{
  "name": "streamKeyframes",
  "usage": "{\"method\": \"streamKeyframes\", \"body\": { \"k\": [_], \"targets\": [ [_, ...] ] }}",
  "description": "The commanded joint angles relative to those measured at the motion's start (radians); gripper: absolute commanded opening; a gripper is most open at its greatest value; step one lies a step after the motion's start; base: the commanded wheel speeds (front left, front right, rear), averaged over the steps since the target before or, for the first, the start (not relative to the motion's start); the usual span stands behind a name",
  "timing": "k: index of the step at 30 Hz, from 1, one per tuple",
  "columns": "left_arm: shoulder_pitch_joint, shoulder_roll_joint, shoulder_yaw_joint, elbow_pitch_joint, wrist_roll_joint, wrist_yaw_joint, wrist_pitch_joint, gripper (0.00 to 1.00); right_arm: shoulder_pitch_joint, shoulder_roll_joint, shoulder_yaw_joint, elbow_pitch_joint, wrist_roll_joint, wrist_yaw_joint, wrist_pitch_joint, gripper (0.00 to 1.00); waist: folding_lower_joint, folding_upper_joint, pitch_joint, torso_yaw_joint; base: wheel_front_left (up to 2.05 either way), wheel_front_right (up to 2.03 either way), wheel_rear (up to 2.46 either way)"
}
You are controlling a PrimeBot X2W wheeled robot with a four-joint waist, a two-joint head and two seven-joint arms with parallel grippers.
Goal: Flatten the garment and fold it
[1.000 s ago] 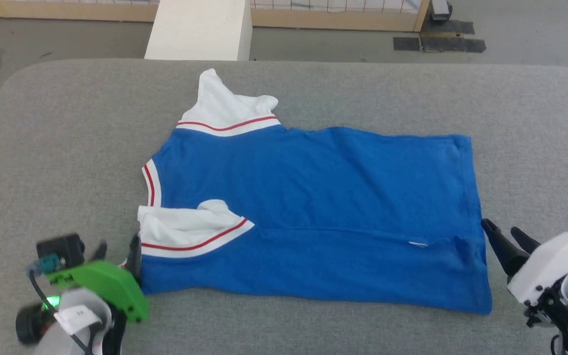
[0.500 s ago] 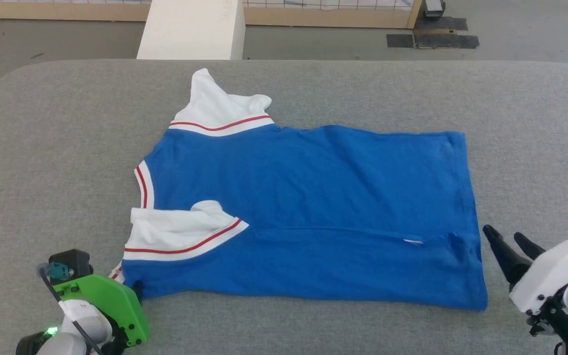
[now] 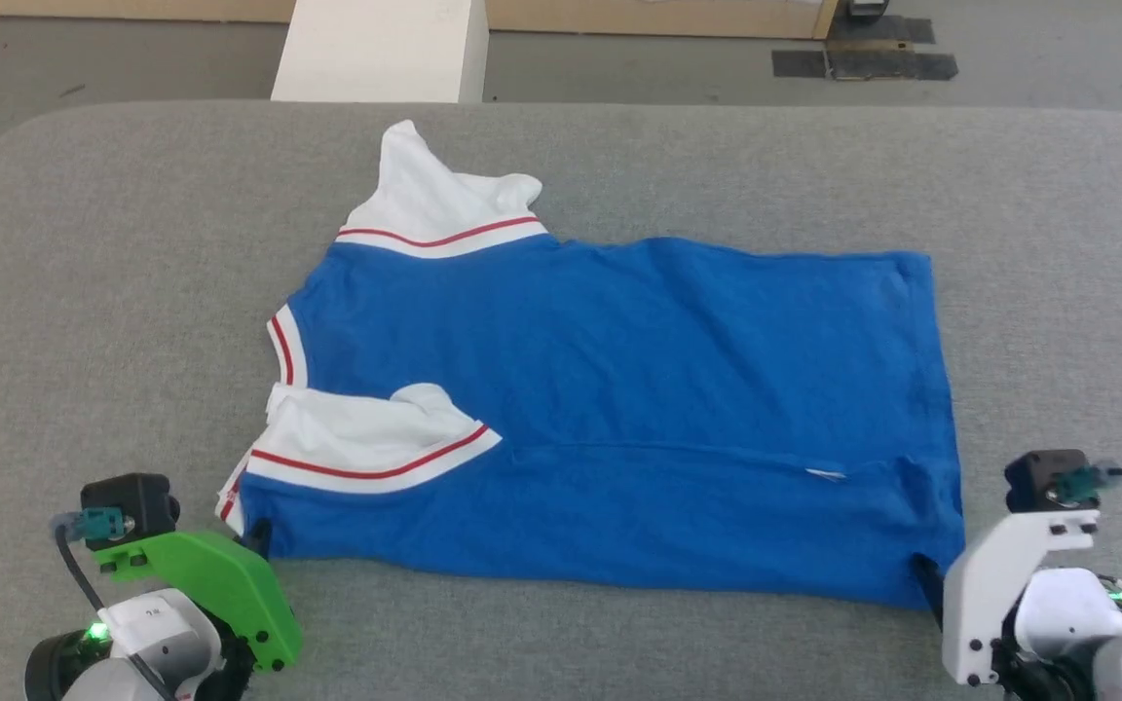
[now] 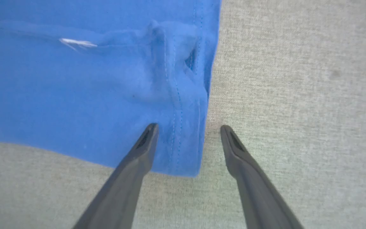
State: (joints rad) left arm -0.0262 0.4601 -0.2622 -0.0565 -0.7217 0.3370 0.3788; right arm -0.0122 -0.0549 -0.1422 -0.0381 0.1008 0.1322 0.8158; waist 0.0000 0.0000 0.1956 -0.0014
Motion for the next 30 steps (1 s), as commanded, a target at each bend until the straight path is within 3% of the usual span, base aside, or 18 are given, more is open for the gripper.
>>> {"method": "streamKeyframes", "body": {
  "k": [1,5,6,7,8,13,20,25,26,27,28,30],
  "targets": [
    [0.014,0.007,0.000,-0.011,0.004,0.007,0.004,0.00,-0.027,-0.006,0.010,0.026,-0.029,-0.002,0.007,1.00,0.0000,0.0000,0.008,0.009,0.00,0.00,0.00],
    [0.018,-0.001,-0.005,-0.029,0.000,0.013,0.009,0.00,-0.054,-0.015,0.029,0.095,-0.043,-0.002,0.030,1.00,0.0000,0.0000,0.013,0.014,0.00,0.00,0.00],
    [0.020,-0.002,-0.007,-0.031,-0.001,0.013,0.009,0.00,-0.058,-0.017,0.034,0.107,-0.035,-0.002,0.039,0.47,0.0000,0.0000,0.013,0.015,0.00,0.00,0.00],
    [0.020,-0.003,-0.006,-0.033,0.000,0.014,0.006,0.00,-0.061,-0.022,0.039,0.112,-0.029,-0.002,0.041,0.09,0.0000,0.0000,0.013,0.015,0.00,0.00,0.00],
    [0.022,-0.005,-0.006,-0.034,-0.003,0.014,0.005,0.00,-0.064,-0.028,0.042,0.114,-0.020,-0.002,0.042,0.00,0.0000,0.0000,0.011,0.015,0.00,0.00,0.00],
    [0.035,0.000,0.016,-0.051,-0.015,0.027,0.003,0.00,-0.064,-0.067,0.019,0.071,0.043,-0.002,0.045,0.00,0.0000,0.0000,-0.010,0.015,0.00,0.00,0.00],
    [0.128,0.042,0.054,-0.124,-0.029,0.080,0.045,0.00,0.006,-0.123,-0.050,-0.034,0.090,-0.002,0.115,0.00,0.0000,0.0000,-0.035,0.010,0.00,0.00,0.00],
    [0.185,0.024,0.048,-0.122,-0.059,0.098,0.070,0.00,0.056,-0.107,-0.070,-0.031,0.099,-0.002,0.136,0.00,0.0000,0.0000,-0.039,0.009,0.00,0.00,0.00],
    [0.188,0.020,0.045,-0.115,-0.062,0.098,0.072,0.38,0.061,-0.099,-0.071,-0.025,0.101,-0.002,0.134,0.06,0.0000,0.0000,-0.039,0.008,0.00,0.00,0.00],
    [0.187,0.013,0.045,-0.112,-0.067,0.097,0.070,0.93,0.063,-0.096,-0.070,-0.021,0.101,-0.002,0.130,1.00,0.0000,0.0000,-0.039,0.008,0.00,0.00,0.00],
    [0.185,0.010,0.043,-0.107,-0.070,0.094,0.070,1.00,0.063,-0.091,-0.072,-0.018,0.104,-0.002,0.123,1.00,0.0000,0.0000,-0.041,0.008,0.00,0.00,0.00],
    [0.172,0.008,0.049,-0.108,-0.069,0.091,0.058,1.00,0.055,-0.082,-0.078,-0.024,0.114,-0.002,0.104,1.00,0.0000,0.0000,-0.043,0.008,0.00,0.00,0.00]
  ]
}}
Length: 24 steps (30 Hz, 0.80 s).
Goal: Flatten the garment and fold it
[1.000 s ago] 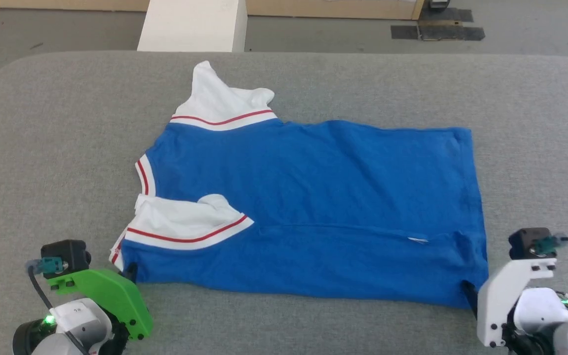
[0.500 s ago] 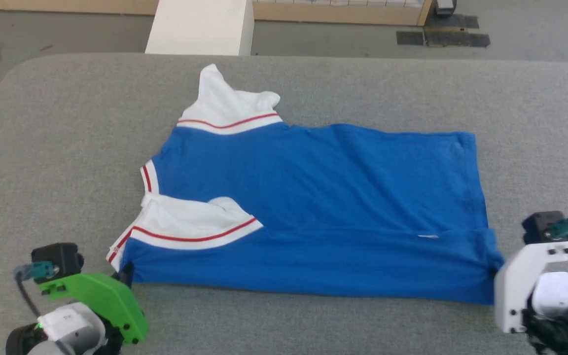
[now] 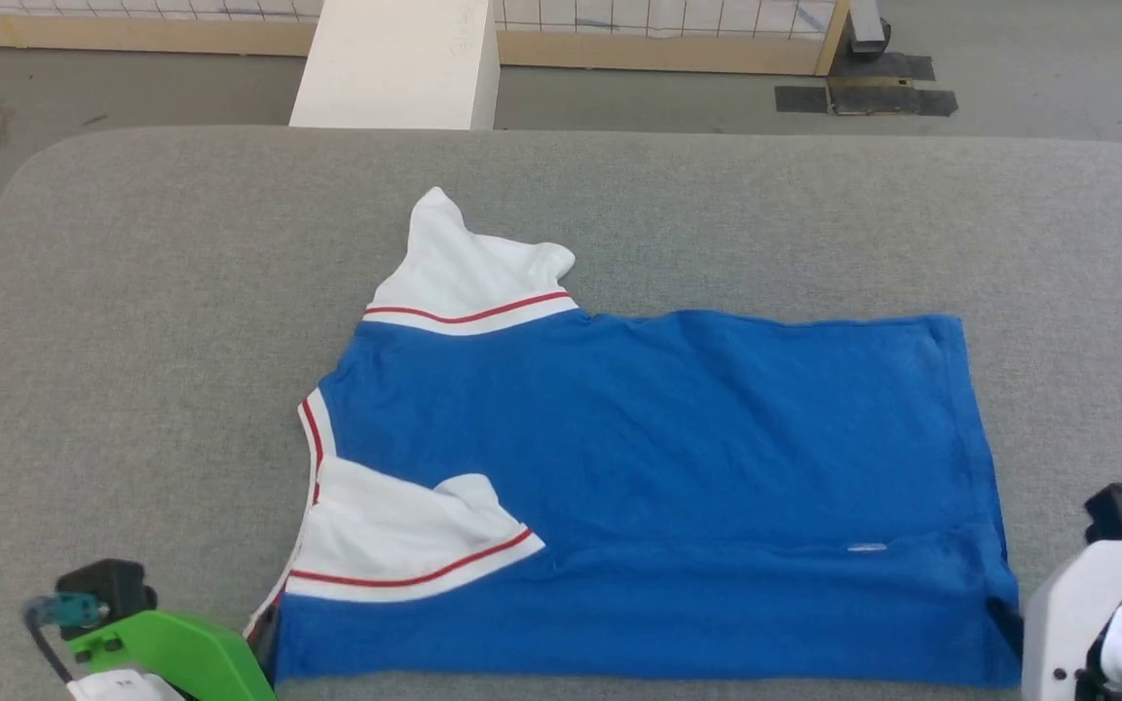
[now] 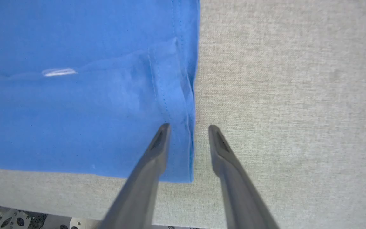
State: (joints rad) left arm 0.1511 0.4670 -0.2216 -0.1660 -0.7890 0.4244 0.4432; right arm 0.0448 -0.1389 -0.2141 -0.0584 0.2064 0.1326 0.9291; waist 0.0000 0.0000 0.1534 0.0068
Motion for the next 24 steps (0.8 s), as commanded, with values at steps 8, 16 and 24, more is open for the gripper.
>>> {"method": "streamKeyframes", "body": {
  "k": [8,16,24],
  "targets": [
    [-0.203,0.055,0.015,-0.030,0.110,-0.072,-0.139,1.00,-0.127,0.015,-0.062,-0.097,0.024,-0.002,-0.114,1.00,0.0000,0.0000,0.002,-0.010,0.00,0.00,0.00],
    [-0.569,0.030,-0.093,0.150,0.174,-0.241,-0.178,1.00,-0.321,0.012,-0.076,-0.109,0.000,-0.002,-0.160,1.00,0.0000,0.0000,0.084,-0.025,0.00,0.00,0.00],
    [-0.958,-0.057,-0.174,0.483,0.187,-0.358,-0.110,1.00,-0.456,0.013,-0.037,-0.085,-0.022,-0.002,-0.152,1.00,0.0000,0.0000,0.235,-0.055,0.00,0.00,0.00]
  ]
}}
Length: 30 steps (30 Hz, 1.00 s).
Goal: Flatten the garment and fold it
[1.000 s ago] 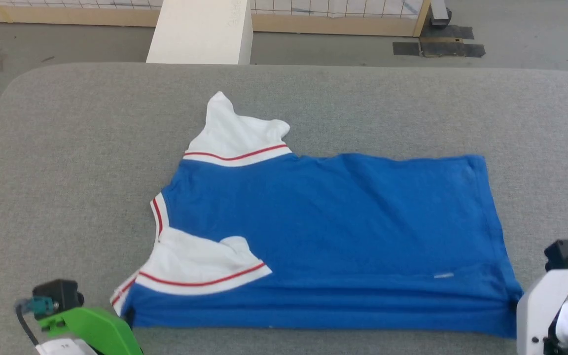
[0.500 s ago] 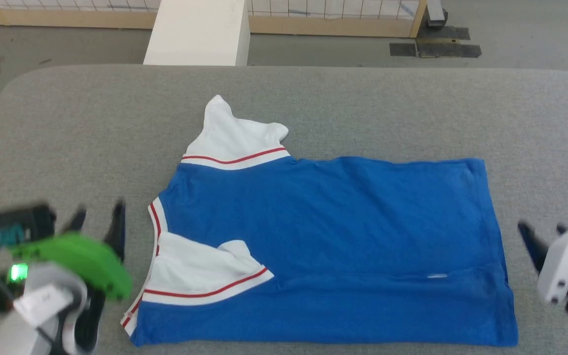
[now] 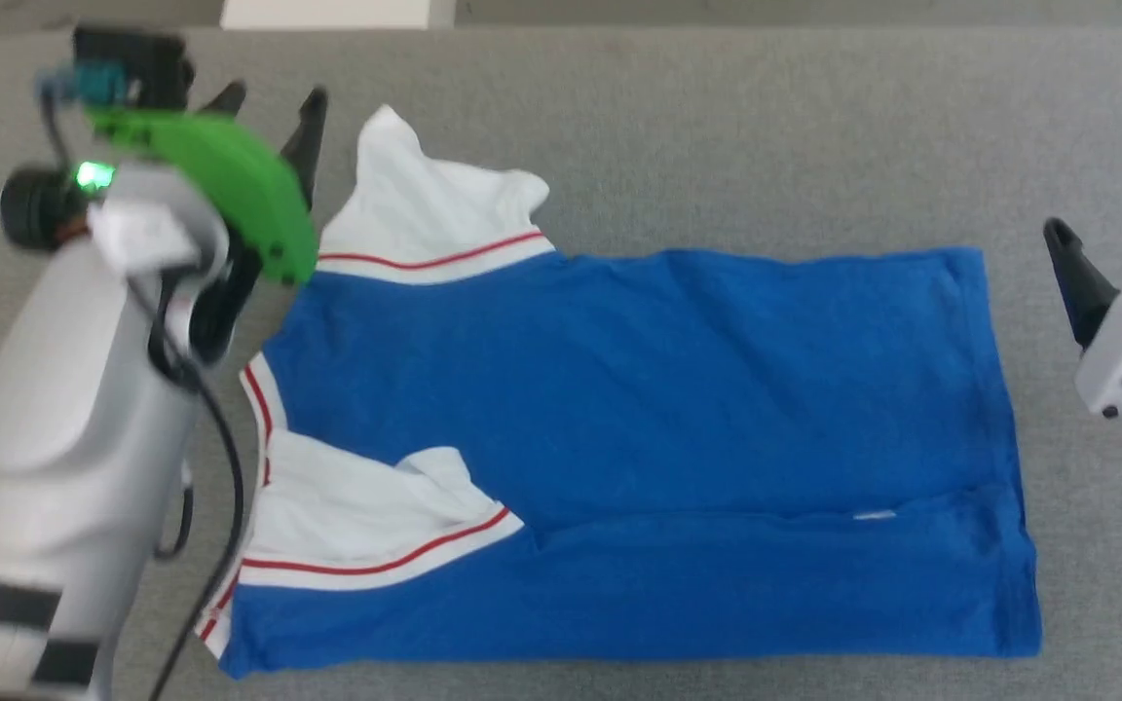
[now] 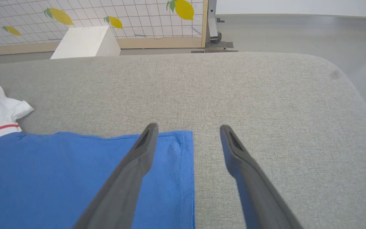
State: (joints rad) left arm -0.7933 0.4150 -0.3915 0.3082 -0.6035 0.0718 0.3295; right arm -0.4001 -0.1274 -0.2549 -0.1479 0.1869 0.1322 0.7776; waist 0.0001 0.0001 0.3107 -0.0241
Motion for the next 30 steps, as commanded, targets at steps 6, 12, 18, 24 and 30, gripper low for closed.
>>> {"method": "streamKeyframes", "body": {
  "k": [6,12,18,24,30],
  "targets": [
    [-0.218,-0.052,-0.046,0.225,0.007,-0.030,0.121,1.00,-0.060,0.004,0.050,0.030,-0.002,-0.002,-0.011,1.00,-0.0001,-0.0001,0.176,-0.061,0.00,0.00,0.00],
    [-0.322,-0.048,-0.095,0.370,0.026,-0.014,0.313,1.00,-0.078,0.004,0.078,0.046,0.002,-0.002,-0.032,1.00,-0.0001,-0.0001,0.226,-0.088,0.00,0.00,0.00],
    [-0.331,-0.056,-0.115,0.428,0.009,-0.016,0.424,0.40,-0.084,-0.007,0.079,0.054,0.000,-0.002,-0.043,1.00,-0.0001,-0.0001,0.245,-0.089,0.00,0.00,0.00],
    [-0.279,-0.062,-0.058,0.388,-0.062,-0.059,0.315,0.00,-0.082,-0.029,0.061,0.060,-0.010,-0.002,-0.038,1.00,-0.0001,-0.0001,0.211,-0.055,0.00,0.00,0.00],
    [-0.218,-0.043,0.016,0.259,-0.116,-0.099,0.158,0.00,-0.095,-0.087,0.088,0.089,-0.020,-0.002,0.025,1.00,-0.0001,-0.0001,0.170,-0.025,0.00,0.00,0.00]
  ]
}}
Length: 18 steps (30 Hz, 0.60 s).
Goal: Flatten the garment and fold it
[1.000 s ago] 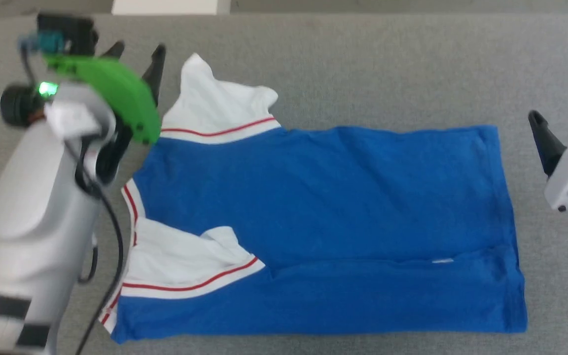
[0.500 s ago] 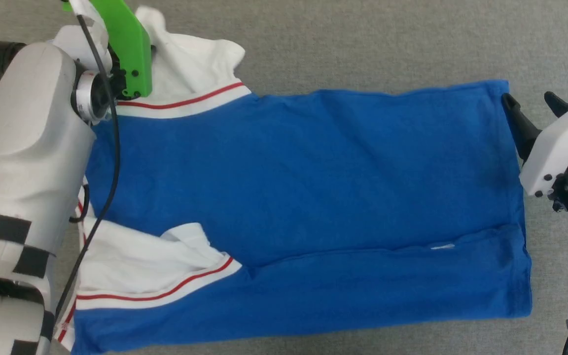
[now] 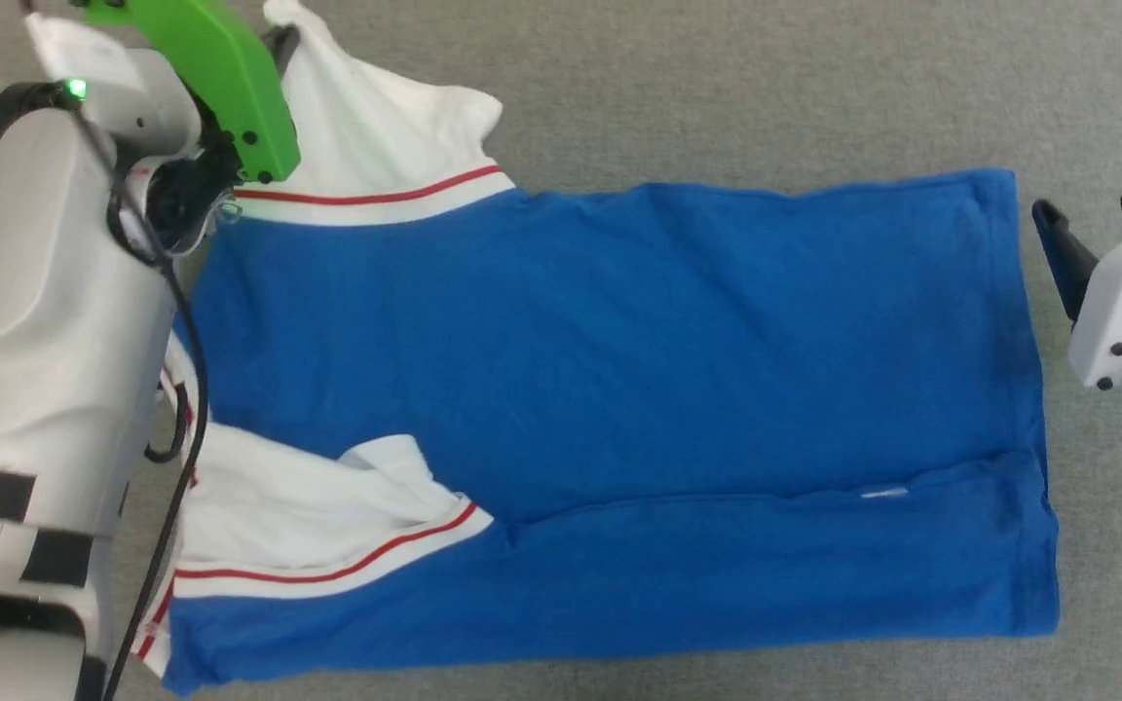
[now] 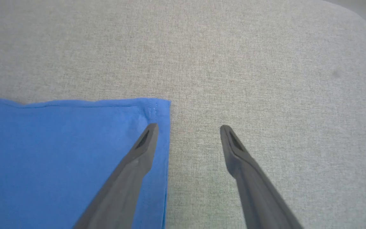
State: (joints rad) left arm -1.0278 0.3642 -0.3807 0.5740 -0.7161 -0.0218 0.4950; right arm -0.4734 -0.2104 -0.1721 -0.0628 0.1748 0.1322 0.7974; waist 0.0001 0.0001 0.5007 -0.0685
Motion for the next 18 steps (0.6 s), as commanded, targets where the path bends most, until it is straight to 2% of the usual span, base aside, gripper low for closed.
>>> {"method": "streamKeyframes", "body": {
  "k": [1,8,15,16,17,18],
  "targets": [
    [0.033,0.011,0.012,-0.033,-0.008,-0.006,-0.023,0.00,-0.025,-0.016,0.014,0.010,-0.011,-0.002,0.021,1.00,-0.0001,-0.0001,-0.022,0.026,0.00,0.00,0.00],
    [0.177,0.024,0.053,-0.272,-0.056,0.024,-0.060,0.00,-0.087,-0.083,0.081,0.082,-0.028,-0.002,0.107,1.00,-0.0001,-0.0001,-0.005,0.069,0.00,0.00,0.00],
    [0.244,0.039,0.065,-0.413,-0.067,0.061,-0.049,0.00,-0.112,-0.114,0.138,0.168,-0.025,-0.002,0.202,1.00,-0.0001,-0.0001,0.016,0.095,0.00,0.00,0.00],
    [0.252,0.042,0.067,-0.432,-0.068,0.068,-0.046,0.00,-0.115,-0.118,0.147,0.177,-0.015,-0.002,0.219,0.17,-0.0001,-0.0001,0.016,0.097,0.00,0.00,0.00],
    [0.256,0.043,0.068,-0.439,-0.069,0.072,-0.045,0.00,-0.116,-0.121,0.149,0.179,-0.011,-0.002,0.222,0.00,-0.0001,-0.0001,0.015,0.097,0.00,0.00,0.00],
    [0.258,0.043,0.067,-0.442,-0.069,0.074,-0.045,0.00,-0.117,-0.124,0.149,0.181,-0.008,-0.002,0.225,0.00,-0.0001,-0.0001,0.013,0.097,0.00,0.00,0.00]
  ]
}}
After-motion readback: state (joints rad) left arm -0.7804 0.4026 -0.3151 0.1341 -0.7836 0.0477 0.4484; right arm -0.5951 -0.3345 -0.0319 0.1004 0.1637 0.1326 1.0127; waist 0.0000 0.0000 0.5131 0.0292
